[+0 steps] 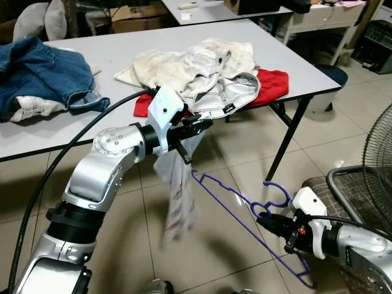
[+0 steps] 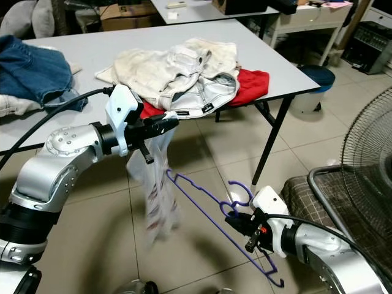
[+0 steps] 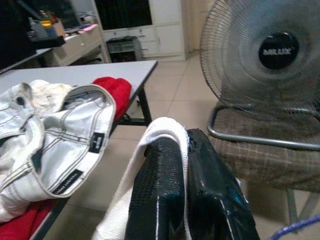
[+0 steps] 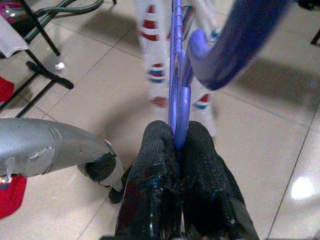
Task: Hang hanger
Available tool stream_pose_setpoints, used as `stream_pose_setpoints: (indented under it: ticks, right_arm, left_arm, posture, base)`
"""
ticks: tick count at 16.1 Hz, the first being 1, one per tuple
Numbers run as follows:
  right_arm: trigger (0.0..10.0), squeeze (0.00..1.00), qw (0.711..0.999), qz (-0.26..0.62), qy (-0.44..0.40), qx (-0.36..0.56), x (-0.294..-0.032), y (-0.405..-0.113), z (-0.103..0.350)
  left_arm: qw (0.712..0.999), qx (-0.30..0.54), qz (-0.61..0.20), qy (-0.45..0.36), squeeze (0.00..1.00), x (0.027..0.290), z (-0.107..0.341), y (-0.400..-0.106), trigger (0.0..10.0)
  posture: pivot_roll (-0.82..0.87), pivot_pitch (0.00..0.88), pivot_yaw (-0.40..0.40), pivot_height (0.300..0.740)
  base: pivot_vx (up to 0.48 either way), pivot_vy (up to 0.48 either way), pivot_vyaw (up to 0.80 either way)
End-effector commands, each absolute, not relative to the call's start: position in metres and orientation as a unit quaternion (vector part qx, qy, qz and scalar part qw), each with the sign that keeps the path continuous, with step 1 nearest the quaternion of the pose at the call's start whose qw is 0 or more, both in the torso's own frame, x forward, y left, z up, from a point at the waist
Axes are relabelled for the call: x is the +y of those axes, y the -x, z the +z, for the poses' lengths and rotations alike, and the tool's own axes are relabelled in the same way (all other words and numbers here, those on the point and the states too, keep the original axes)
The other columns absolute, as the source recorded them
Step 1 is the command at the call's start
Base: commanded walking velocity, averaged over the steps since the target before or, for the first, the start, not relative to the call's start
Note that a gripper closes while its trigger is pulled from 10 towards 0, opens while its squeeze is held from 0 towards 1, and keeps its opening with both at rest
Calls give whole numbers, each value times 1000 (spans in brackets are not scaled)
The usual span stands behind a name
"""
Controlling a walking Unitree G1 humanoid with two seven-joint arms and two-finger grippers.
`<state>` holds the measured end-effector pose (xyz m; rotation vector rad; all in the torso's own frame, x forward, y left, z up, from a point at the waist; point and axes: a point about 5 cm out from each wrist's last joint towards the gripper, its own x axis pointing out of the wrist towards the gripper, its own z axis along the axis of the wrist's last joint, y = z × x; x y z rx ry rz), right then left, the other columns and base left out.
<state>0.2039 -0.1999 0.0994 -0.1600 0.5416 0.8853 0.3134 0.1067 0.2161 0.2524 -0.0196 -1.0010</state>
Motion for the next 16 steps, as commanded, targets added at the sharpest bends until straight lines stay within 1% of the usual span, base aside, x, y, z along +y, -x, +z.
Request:
stream_pose_setpoints:
  ticks: [1,4,7,8,10,11,13,14,16]
  right_arm:
    - [10000,0,871,415,102,240,-208,-207,111]
    - [10000,0,875,406,135,224,-219,-208,125]
    - [10000,0,869,409,181,213,-232,-206,150]
    - [10000,0,865,417,186,209,-233,-206,155]
    - [10000,0,851,446,182,208,-226,-205,157]
    - [10000,0,838,468,183,212,-219,-205,153]
    - [10000,0,830,483,183,212,-211,-211,147]
    - [10000,0,829,482,185,213,-209,-215,145]
    - [10000,0,828,471,203,226,-210,-223,139]
  left_arm:
    - [862,-14,-490,-130,0,107,219,-312,0]
    - [843,-1,-515,-152,0,107,216,-311,0]
    - [835,7,-521,-177,0,108,214,-314,0]
    - [832,7,-526,-176,0,107,215,-314,0]
    - [829,4,-531,-178,0,105,215,-315,0]
    - [822,0,-540,-182,0,102,216,-315,0]
    - [808,-7,-561,-180,0,98,220,-310,0]
    - [799,-8,-573,-182,0,97,221,-307,0]
    - [770,-2,-612,-181,0,96,222,-296,0]
  posture:
    - [-88,59,55,740]
    - [-91,57,67,740]
    - [-95,56,75,740]
    - [-96,56,75,740]
    - [-99,56,78,740]
    - [-100,53,75,740]
    - [-99,50,73,740]
    - [-99,50,73,740]
    - [-87,39,70,740]
  base:
    - [0,0,0]
    - [0,0,0]
    - [0,0,0]
    - [0,0,0]
    - [0,0,0]
    - [0,0,0]
    - [0,0,0]
    - [0,0,0]
    - [0,0,0]
